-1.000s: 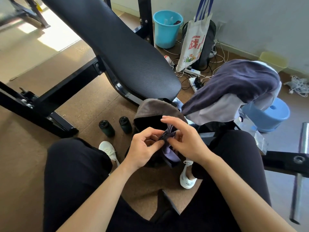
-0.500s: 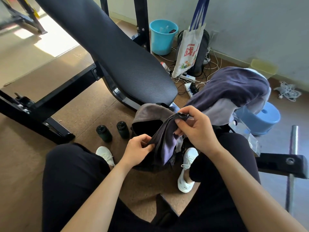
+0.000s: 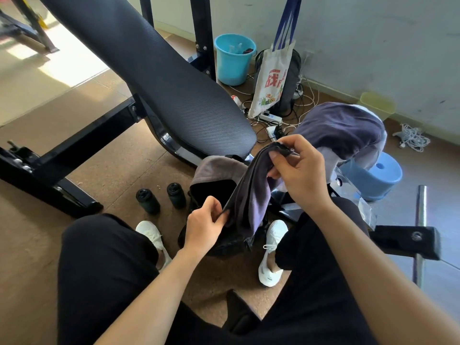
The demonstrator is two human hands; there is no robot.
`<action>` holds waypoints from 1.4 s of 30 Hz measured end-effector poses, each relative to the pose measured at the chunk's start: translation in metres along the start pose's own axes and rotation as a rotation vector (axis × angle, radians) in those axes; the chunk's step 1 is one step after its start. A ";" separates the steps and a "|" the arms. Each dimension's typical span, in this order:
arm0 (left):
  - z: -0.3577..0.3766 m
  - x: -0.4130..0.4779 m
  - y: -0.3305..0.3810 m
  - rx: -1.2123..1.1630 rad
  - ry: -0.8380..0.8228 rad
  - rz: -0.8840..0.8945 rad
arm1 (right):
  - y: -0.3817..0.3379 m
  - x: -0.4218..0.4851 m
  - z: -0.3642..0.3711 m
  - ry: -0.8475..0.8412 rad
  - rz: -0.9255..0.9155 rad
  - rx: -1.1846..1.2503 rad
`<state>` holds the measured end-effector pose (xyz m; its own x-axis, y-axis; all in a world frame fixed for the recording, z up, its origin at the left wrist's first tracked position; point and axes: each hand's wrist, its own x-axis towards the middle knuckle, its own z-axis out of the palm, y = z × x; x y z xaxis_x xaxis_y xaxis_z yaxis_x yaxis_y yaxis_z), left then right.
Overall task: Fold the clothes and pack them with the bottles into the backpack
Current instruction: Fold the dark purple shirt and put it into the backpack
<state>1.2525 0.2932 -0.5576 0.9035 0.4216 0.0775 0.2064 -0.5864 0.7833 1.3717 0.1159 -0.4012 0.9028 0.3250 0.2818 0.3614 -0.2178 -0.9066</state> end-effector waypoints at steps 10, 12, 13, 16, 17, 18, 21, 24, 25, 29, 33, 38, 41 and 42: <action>-0.003 0.007 -0.001 -0.018 0.067 -0.286 | 0.001 0.002 0.001 0.103 0.024 -0.007; -0.003 0.005 0.001 0.012 0.104 -0.249 | 0.001 0.002 0.001 0.114 0.029 0.000; -0.004 0.004 0.003 0.023 0.115 -0.220 | 0.000 0.002 0.000 0.119 0.031 0.007; -0.002 0.002 0.004 0.018 0.117 -0.125 | -0.005 0.004 0.000 0.126 0.028 0.038; 0.000 0.001 0.003 0.012 0.117 -0.084 | -0.006 0.005 0.000 0.126 0.023 0.049; 0.002 0.001 0.002 0.002 0.113 -0.047 | -0.008 0.005 0.001 0.124 0.017 0.057; 0.011 0.002 0.003 -0.108 0.059 -0.029 | -0.012 0.005 0.002 0.113 0.000 0.085; 0.017 0.003 0.011 -0.120 0.034 -0.077 | -0.014 0.004 0.003 0.096 -0.018 0.092; 0.019 0.004 0.014 -0.111 0.059 -0.090 | -0.015 0.004 0.003 0.091 -0.021 0.098; 0.018 0.012 0.026 -0.101 0.172 -0.109 | -0.018 0.001 0.000 0.070 -0.031 0.113; 0.018 0.015 0.033 -0.058 0.206 -0.093 | -0.018 -0.003 -0.004 0.019 -0.049 0.110; 0.017 0.022 0.026 0.038 0.189 -0.164 | -0.010 -0.005 -0.009 0.049 -0.039 0.101; 0.015 0.022 0.020 0.068 0.137 -0.219 | 0.000 -0.004 -0.015 0.088 -0.007 0.098; 0.014 0.021 0.019 0.078 0.109 -0.248 | 0.003 -0.004 -0.015 0.085 -0.003 0.100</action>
<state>1.2802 0.2814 -0.5500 0.7767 0.6285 -0.0418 0.4488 -0.5057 0.7368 1.3724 0.0996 -0.4005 0.9197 0.2452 0.3066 0.3430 -0.1222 -0.9313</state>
